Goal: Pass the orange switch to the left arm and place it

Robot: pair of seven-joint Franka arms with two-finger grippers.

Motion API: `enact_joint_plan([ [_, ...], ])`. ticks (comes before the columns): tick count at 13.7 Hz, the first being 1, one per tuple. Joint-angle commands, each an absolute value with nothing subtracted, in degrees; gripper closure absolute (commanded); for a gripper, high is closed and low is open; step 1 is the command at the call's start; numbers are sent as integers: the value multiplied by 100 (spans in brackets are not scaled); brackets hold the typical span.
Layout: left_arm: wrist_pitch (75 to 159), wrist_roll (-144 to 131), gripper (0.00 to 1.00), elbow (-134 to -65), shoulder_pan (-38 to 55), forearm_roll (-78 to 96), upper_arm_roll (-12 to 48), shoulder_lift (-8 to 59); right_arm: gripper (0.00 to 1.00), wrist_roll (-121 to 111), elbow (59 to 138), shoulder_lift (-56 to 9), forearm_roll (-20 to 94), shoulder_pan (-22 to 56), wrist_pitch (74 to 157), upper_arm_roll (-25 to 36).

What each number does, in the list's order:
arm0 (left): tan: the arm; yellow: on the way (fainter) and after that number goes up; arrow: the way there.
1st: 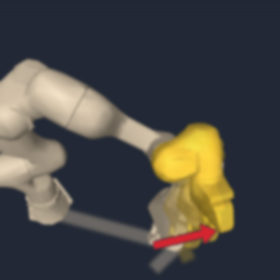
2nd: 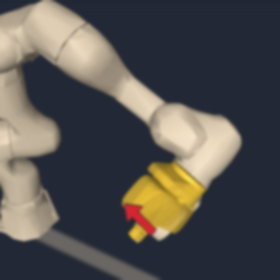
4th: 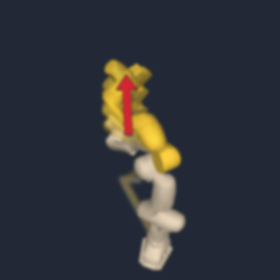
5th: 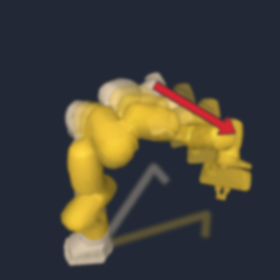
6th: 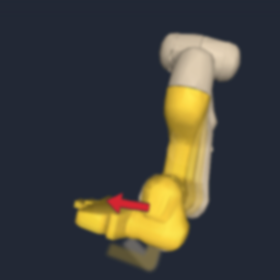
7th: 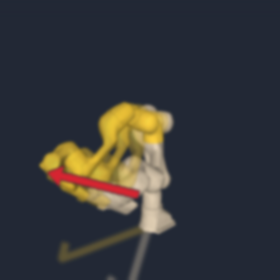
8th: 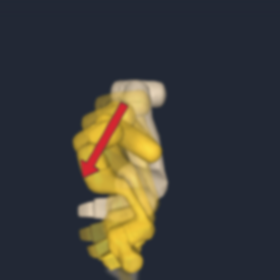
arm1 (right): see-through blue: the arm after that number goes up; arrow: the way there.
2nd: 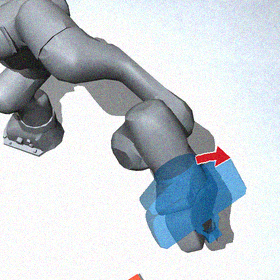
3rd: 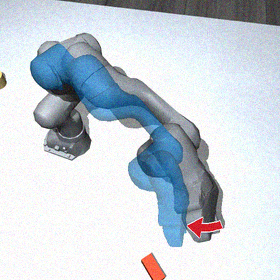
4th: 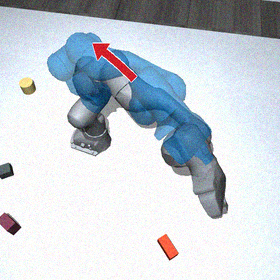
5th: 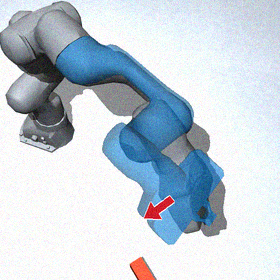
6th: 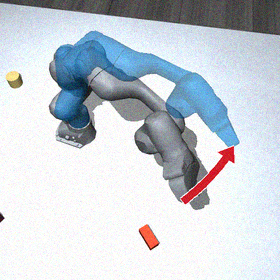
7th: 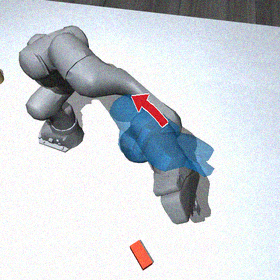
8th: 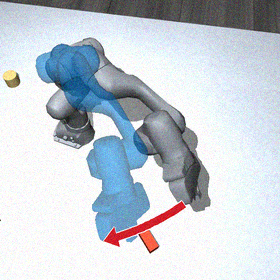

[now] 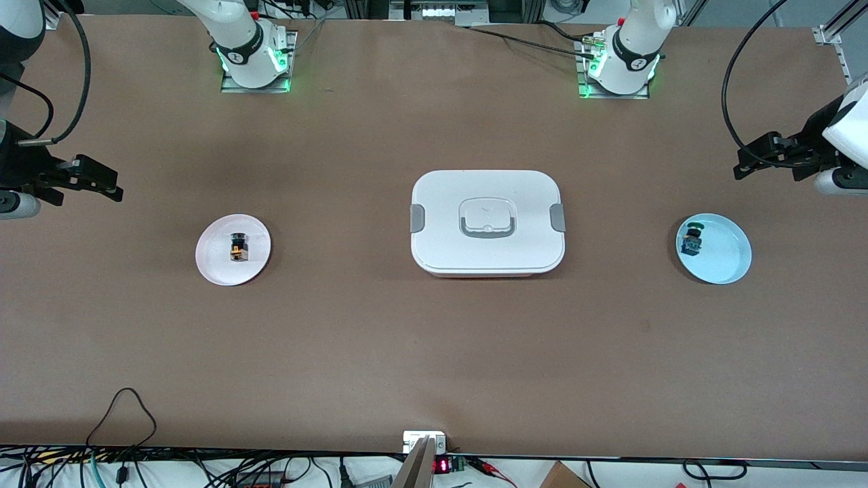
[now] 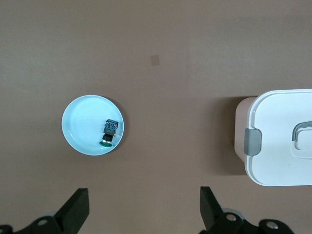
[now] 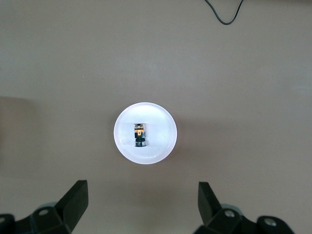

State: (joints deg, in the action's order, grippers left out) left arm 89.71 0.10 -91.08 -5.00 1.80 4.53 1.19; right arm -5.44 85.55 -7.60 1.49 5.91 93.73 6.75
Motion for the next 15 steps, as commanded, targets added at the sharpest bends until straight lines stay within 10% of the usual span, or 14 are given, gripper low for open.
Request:
enact_joint_plan([
  [1,8974,26,0,-9105,-554,97,510,44,0,-598,8481,-852,140,554,9649,642],
  [15,8982,26,0,-9105,-536,35,527,53,0,-5268,8481,-879,123,976,8728,545],
])
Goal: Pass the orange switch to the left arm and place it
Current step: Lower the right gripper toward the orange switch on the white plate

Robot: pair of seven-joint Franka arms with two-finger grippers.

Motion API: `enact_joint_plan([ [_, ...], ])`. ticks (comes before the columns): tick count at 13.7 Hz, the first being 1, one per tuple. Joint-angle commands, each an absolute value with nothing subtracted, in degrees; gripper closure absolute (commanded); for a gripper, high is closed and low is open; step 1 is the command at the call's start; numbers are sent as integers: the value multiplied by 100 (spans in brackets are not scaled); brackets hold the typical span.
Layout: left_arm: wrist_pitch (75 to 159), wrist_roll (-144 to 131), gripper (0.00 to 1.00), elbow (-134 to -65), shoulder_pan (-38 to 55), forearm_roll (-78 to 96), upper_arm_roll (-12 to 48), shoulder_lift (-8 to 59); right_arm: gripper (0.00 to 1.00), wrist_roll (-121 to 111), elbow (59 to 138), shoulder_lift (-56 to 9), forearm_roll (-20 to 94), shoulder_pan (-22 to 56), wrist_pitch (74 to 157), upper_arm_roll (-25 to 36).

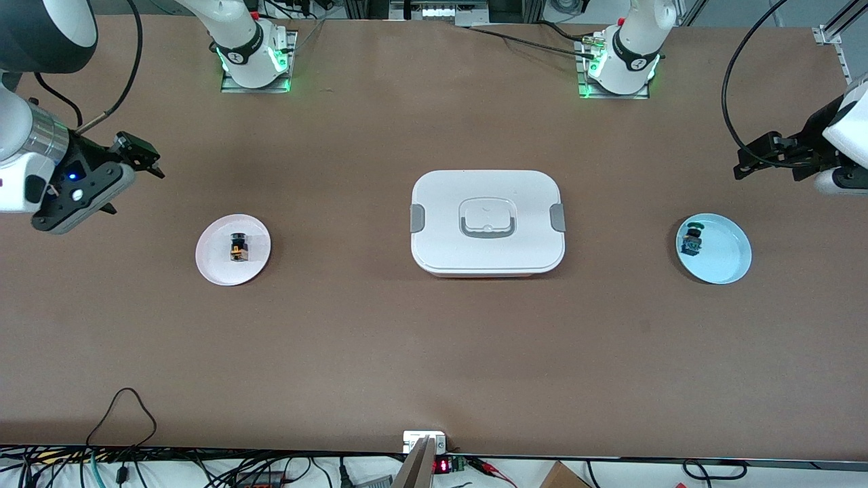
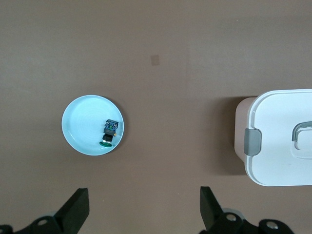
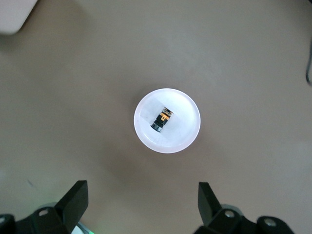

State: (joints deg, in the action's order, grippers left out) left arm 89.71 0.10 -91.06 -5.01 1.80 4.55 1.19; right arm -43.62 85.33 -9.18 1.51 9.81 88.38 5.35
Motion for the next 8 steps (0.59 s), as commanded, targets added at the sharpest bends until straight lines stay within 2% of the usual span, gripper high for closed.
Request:
enact_joint_plan([
  [1,8982,26,0,-9105,-536,35,527,53,0,-5961,8481,-905,97,958,8728,562],
  [5,8974,26,0,-9106,-545,44,527,53,0,-8406,8481,-1203,-9,932,8938,571],
  [8,8974,26,0,-9105,-545,96,527,44,0,-9200,8481,-1353,17,949,9026,571],
])
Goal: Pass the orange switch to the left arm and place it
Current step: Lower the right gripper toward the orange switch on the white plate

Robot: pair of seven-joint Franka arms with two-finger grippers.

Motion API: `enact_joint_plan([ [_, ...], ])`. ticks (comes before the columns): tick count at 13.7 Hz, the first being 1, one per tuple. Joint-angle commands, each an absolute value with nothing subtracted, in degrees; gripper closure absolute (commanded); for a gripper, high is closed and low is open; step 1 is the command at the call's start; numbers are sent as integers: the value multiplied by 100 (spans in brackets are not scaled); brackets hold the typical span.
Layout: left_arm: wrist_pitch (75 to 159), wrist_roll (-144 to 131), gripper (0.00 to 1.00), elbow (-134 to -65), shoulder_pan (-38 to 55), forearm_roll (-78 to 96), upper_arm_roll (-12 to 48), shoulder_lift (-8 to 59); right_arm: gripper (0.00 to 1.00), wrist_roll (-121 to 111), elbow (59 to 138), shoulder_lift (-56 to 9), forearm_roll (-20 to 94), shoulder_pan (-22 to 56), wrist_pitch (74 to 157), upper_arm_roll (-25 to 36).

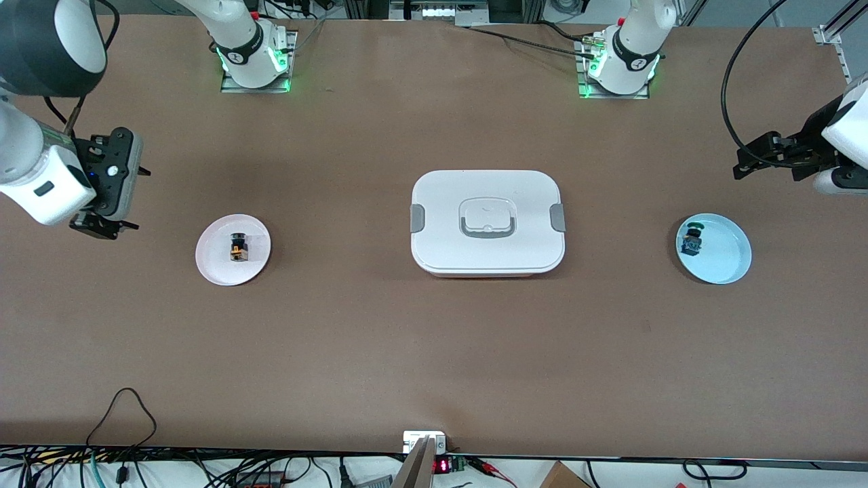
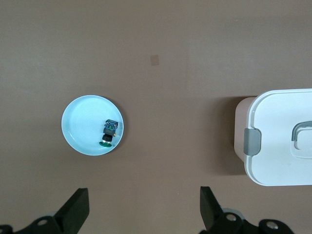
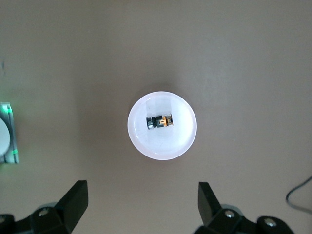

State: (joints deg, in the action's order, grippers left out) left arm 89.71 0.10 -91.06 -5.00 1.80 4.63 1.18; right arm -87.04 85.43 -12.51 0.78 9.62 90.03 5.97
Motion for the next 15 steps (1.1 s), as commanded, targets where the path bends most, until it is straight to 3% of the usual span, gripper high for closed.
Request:
enact_joint_plan([
  [1,8974,26,0,-9105,-545,105,527,44,0,-9280,8490,-1397,26,949,9035,571],
  [4,8974,26,0,-9105,-545,105,519,44,0,-9492,8621,-1625,105,941,9158,562],
  [7,8974,26,0,-9105,-545,114,519,44,0,-9545,9358,-1617,97,958,9946,562],
  [15,8982,26,0,-9105,-554,114,510,53,0,-9817,11898,-1626,114,958,13295,545],
])
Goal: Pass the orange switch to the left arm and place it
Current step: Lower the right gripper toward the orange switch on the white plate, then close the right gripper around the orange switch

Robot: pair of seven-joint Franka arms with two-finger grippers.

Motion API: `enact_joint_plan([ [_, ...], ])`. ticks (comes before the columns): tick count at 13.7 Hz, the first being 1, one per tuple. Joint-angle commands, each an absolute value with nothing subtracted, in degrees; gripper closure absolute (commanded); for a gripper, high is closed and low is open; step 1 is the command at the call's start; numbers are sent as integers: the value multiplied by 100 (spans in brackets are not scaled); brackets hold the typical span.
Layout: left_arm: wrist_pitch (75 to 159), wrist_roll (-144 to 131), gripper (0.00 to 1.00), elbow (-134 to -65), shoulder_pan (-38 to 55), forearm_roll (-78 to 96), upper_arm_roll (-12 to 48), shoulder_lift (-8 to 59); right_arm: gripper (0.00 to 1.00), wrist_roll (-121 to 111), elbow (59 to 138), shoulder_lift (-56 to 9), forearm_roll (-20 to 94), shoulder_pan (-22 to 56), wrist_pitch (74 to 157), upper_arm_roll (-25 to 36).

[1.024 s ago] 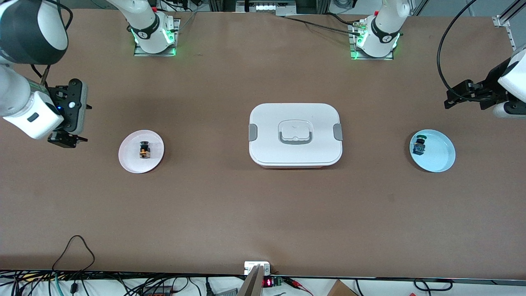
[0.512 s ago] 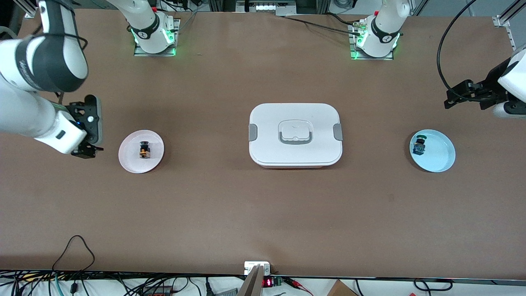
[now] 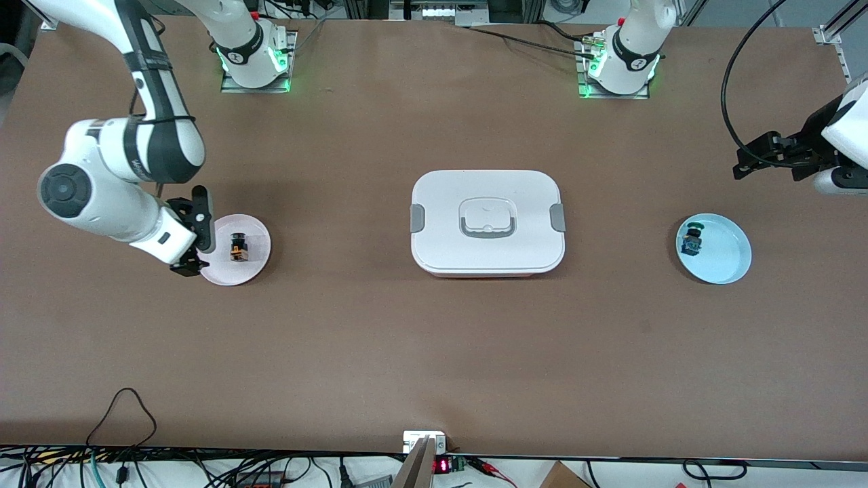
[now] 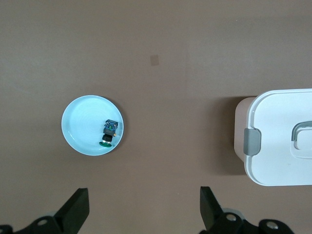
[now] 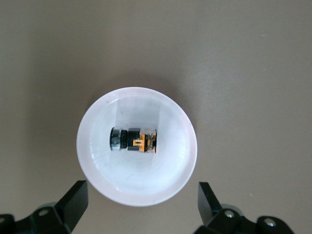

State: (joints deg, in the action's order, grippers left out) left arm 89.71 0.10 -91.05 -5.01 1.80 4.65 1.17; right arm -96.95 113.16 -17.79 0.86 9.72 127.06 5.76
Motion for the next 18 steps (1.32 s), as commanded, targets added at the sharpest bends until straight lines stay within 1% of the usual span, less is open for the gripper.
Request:
enact_joint_plan([
  [1,8982,26,0,-9105,-554,114,518,44,0,-9843,12092,-1713,132,958,13585,536],
  [3,8982,26,0,-9105,-545,114,519,44,0,-9853,12505,-1828,141,984,14375,527],
  [4,8982,35,0,-9105,-545,114,519,44,0,-9853,12611,-1906,141,984,14640,519],
  [7,8982,26,0,-9105,-554,114,518,53,0,-9844,12656,-2161,141,976,15063,414],
  [10,8982,26,0,-9105,-554,114,518,53,0,-9835,12656,-2302,141,976,15293,396],
  [18,8982,26,0,-9105,-554,114,510,53,0,-9835,12656,-2426,149,905,15433,396],
])
